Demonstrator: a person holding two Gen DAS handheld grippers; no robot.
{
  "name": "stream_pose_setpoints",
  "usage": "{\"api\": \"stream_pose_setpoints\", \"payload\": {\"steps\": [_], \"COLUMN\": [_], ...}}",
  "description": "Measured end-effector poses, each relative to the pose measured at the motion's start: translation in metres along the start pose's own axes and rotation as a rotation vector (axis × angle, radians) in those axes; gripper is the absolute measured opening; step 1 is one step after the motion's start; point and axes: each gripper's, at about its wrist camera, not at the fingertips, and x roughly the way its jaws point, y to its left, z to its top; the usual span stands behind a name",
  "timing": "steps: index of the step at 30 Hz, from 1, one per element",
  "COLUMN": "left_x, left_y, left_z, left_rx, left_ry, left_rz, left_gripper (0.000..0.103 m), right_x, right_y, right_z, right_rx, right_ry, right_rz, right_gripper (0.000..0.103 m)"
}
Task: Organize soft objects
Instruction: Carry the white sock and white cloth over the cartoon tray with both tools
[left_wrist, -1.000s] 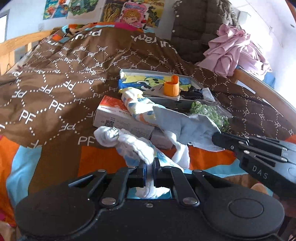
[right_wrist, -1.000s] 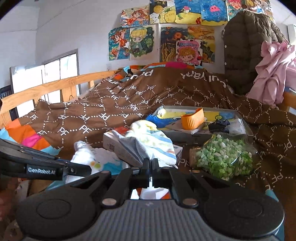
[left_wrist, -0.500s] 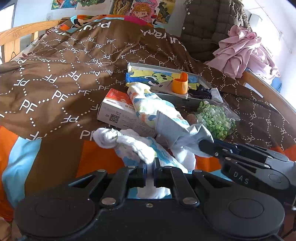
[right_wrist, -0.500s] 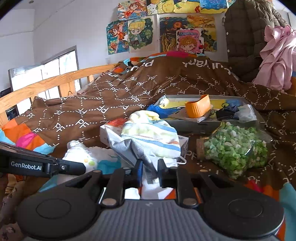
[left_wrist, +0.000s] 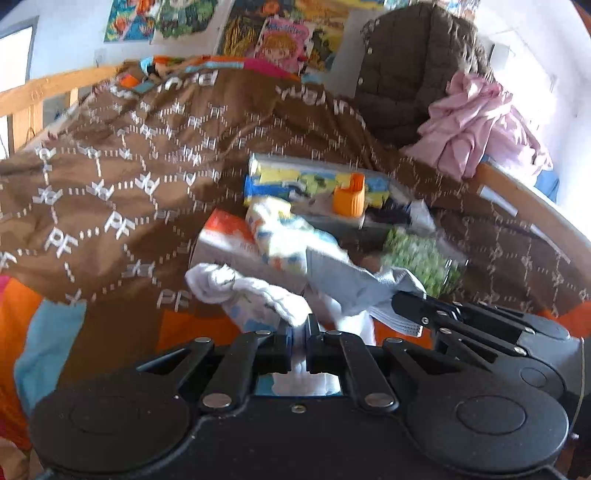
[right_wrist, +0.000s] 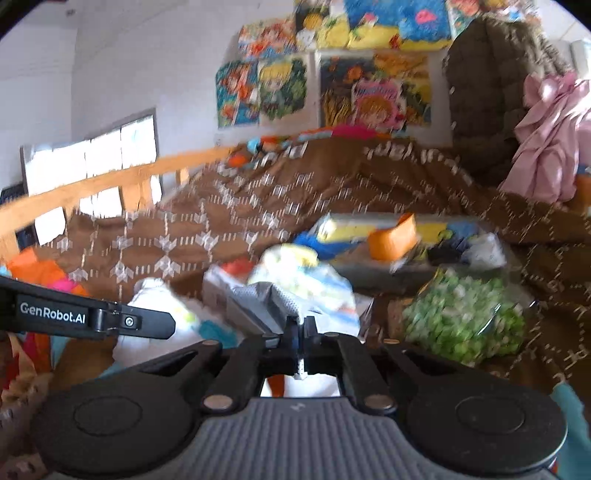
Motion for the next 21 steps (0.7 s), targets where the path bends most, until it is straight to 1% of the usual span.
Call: {"api": "stream_pose_setpoints", "payload": {"steps": [3, 6, 9, 12, 17, 21], "left_x": [-0.010, -0.015, -0.017, -0.019, -0.006, 0.019], "left_y": [-0.008, -0.017, -0.023, -0.033, -0.049, -0.059], "left_z": [0.009, 0.017, 0.028, 0.043, 0.075, 0.101], "left_rx": [0.013, 0.015, -0.008, -0.001, 0.007, 0.015], "left_ry": [-0.053, -0.099, -0.129, -0.167, -0.212, -0.241], "left_rz": [-0.005, -0.013, -0.027, -0.043, -0.066, -0.071], "left_gripper": [0.005, 0.005, 0.005, 0.005, 0.005, 0.005], "right_x": [-0.016, -0.029, -0.040, -0.046, -0.031, -0.006], "right_y": [-0.006, -0.012, -0.018, -0.028, -0.054, -0.092], "right_z": [0.007, 0.014, 0.018, 0.027, 0.056, 0.078], "right_rx": [0.029, 0.049, 0.052, 0.062, 0.046, 0.094], "right_ry": [-0.085, -0.148, -0.193, -0.226, -0.251, -0.275], "right_rz": [-0.016, -0.044, -0.078, -0.107, -0.116, -0.116], "right_gripper": [0.002, 0.002, 0.002, 0.002, 0.002, 0.002]}}
